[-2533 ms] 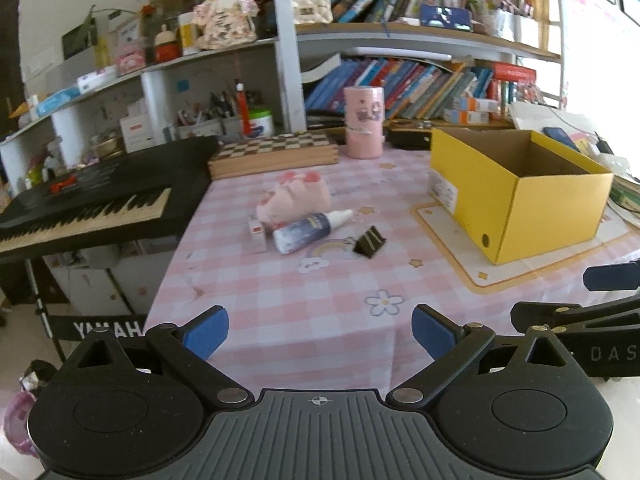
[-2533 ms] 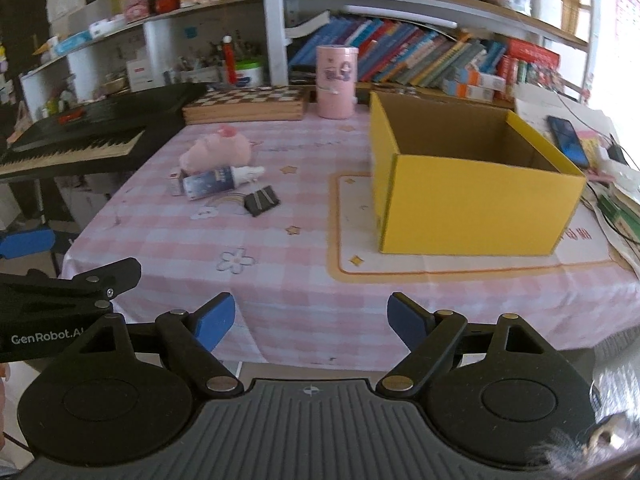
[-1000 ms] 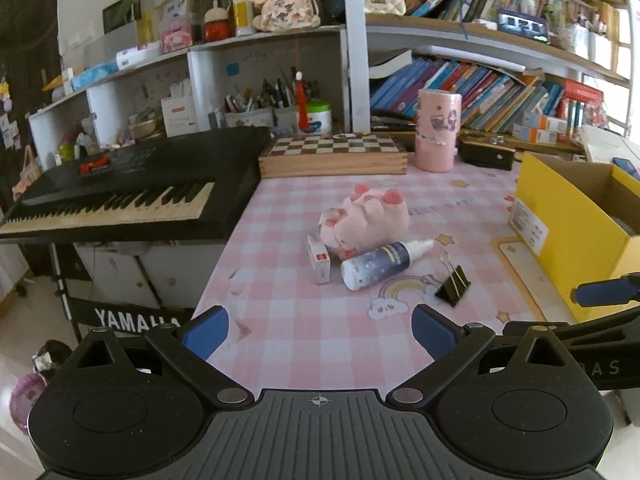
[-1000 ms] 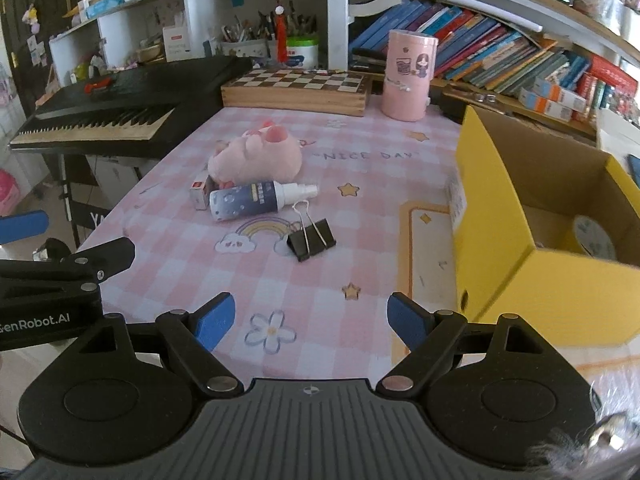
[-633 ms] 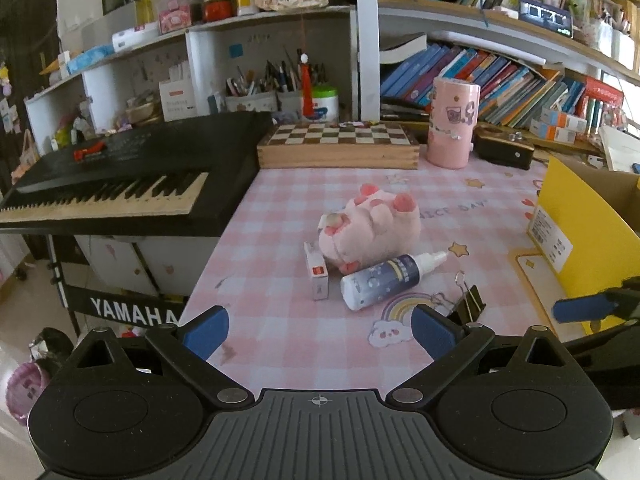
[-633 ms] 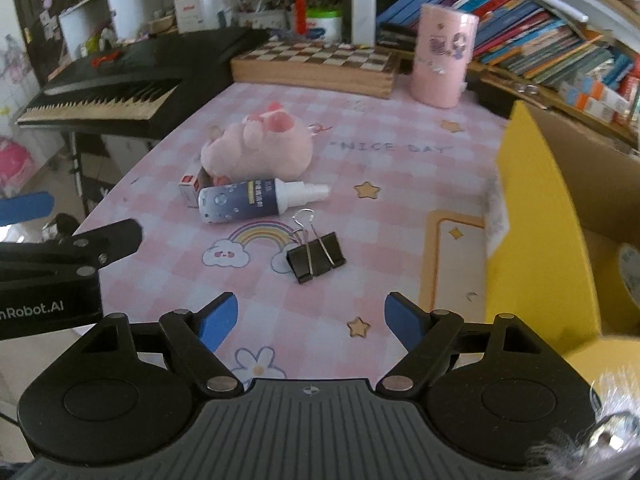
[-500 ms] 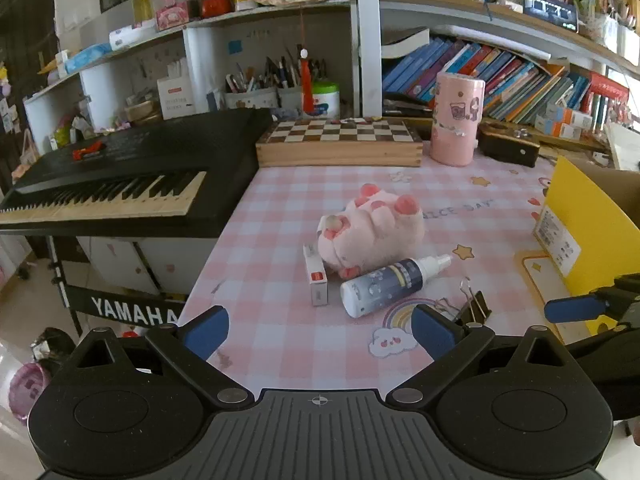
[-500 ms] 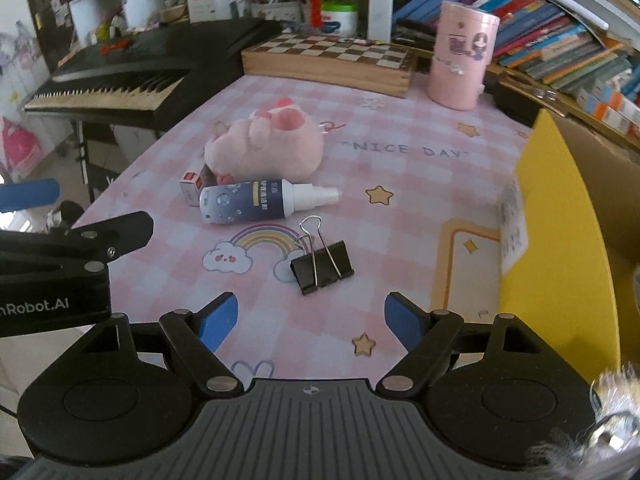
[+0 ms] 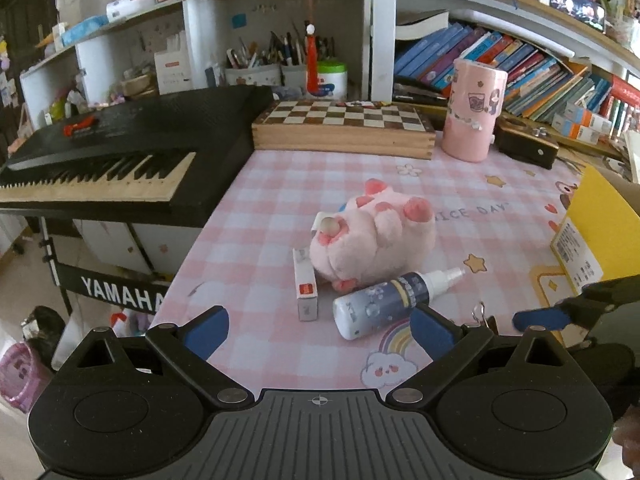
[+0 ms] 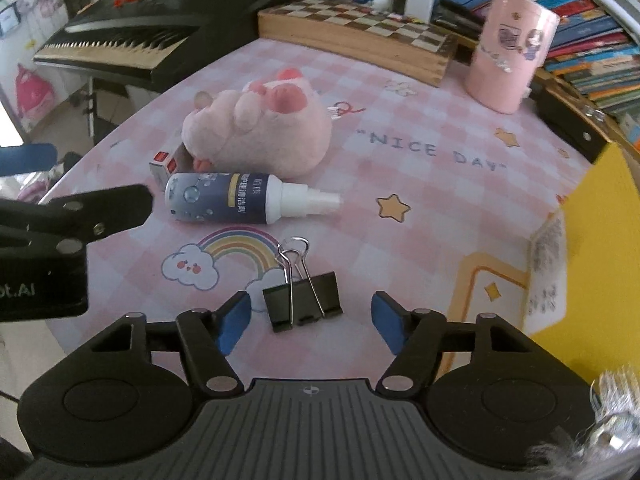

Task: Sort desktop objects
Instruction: 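Grasp the black binder clip with the right gripper while the left grasps the small white box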

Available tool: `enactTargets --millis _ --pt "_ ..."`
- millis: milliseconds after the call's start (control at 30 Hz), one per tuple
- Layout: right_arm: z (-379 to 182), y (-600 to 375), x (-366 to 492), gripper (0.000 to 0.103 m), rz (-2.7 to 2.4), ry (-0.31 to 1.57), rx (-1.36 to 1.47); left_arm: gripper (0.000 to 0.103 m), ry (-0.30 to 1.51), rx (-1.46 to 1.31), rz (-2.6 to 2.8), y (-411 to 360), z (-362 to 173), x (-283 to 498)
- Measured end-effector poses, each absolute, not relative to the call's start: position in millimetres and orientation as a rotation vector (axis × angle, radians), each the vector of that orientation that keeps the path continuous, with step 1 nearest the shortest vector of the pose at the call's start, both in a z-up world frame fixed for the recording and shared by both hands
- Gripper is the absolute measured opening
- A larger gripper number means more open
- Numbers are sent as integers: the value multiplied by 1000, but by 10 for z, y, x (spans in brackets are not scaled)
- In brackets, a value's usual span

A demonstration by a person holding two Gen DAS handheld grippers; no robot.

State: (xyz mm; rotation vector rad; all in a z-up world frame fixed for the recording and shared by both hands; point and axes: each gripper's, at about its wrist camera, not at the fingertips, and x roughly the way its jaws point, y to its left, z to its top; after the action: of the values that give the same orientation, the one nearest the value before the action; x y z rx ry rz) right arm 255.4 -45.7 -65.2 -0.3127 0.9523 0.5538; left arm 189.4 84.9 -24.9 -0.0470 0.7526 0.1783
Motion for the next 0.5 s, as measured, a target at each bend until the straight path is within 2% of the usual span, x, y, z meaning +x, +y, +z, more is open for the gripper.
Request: enactTargets --millis 33,100,133,267,333,400,500 --pt "-665 -449 2581 55 561 958 -317 98 756 -56 185 864 -261 1930" --pt "-685 -447 2626 43 577 971 -314 97 760 -70 207 899 -282 1997" --pt "-687 -458 2647 40 591 973 -305 93 761 -75 218 915 -292 2027" --pt "-670 -487 2697 39 605 965 -293 79 783 -78 247 978 -351 2192" --pt "-653 -505 2717 39 605 957 -286 66 797 -69 263 1000 -388 2278" --pt "-626 -520 2722 39 607 941 -279 62 809 -70 271 1024 -420 2360" --pt "-590 -535 2739 39 613 925 -271 47 830 -66 268 1055 -472 2458"
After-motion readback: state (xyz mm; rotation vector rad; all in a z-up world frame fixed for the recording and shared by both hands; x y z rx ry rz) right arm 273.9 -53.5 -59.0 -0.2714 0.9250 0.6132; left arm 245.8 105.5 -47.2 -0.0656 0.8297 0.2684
